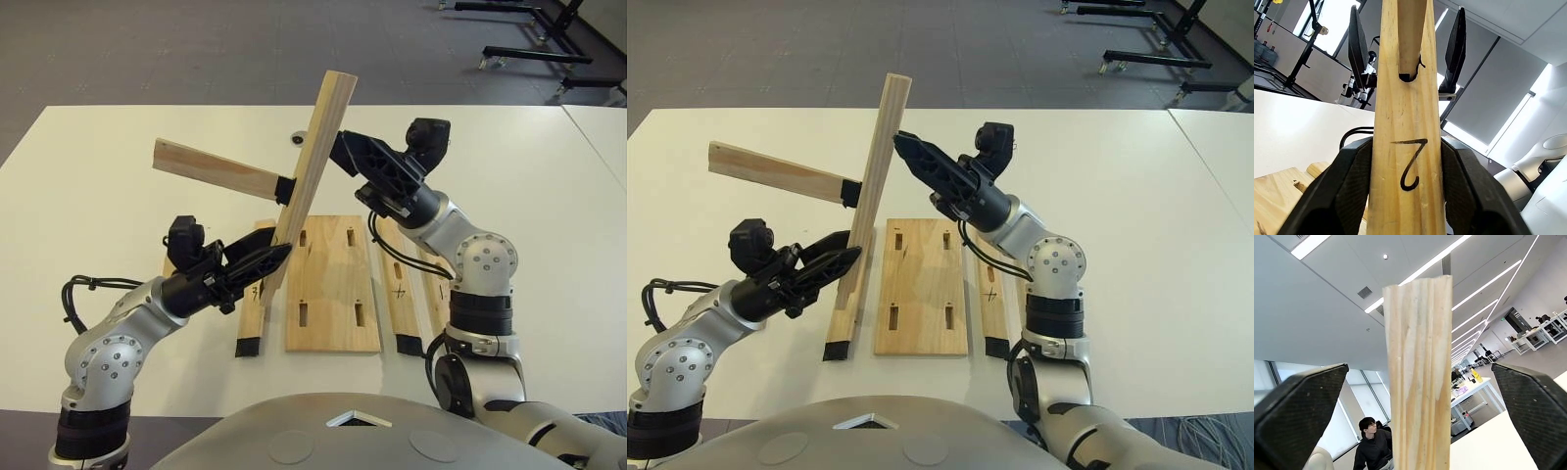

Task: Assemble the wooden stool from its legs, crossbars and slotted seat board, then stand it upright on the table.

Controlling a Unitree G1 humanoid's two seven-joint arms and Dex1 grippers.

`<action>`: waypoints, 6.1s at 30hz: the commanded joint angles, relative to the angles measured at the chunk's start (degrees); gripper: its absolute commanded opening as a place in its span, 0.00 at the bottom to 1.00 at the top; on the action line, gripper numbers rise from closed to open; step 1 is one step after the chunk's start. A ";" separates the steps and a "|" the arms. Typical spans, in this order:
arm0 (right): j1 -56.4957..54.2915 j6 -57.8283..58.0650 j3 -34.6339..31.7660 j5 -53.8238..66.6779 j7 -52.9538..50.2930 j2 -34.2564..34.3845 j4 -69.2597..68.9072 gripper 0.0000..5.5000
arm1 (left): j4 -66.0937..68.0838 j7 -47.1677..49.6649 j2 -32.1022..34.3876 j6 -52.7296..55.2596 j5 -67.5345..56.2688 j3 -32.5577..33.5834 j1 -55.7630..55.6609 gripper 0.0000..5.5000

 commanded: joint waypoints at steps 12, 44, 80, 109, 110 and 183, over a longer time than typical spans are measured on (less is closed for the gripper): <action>-2.74 -2.25 1.77 -3.43 2.78 1.85 0.76 0.98 | 2.04 -4.00 1.39 -1.26 2.83 -0.96 -0.02 0.37; -1.24 -12.25 6.19 -17.19 15.88 -8.57 -4.54 0.37 | 0.31 4.25 -2.45 -1.50 2.00 -0.56 3.84 0.61; -6.22 -44.18 2.33 -39.04 38.91 -22.93 18.41 0.37 | 3.41 12.71 1.45 0.02 2.87 3.35 -4.17 0.79; -0.87 -36.48 7.70 -41.34 38.40 -26.67 19.24 0.37 | 7.20 8.70 3.29 1.08 3.44 7.28 -3.40 0.79; -2.01 -35.93 8.07 -41.82 36.80 -26.66 19.40 0.37 | 7.14 8.73 2.99 0.94 3.65 6.91 -3.43 0.79; 35.26 3.51 -10.26 -47.53 -27.42 -22.66 -33.42 0.97 | 4.29 28.56 -23.01 -33.23 29.81 -5.76 24.72 0.79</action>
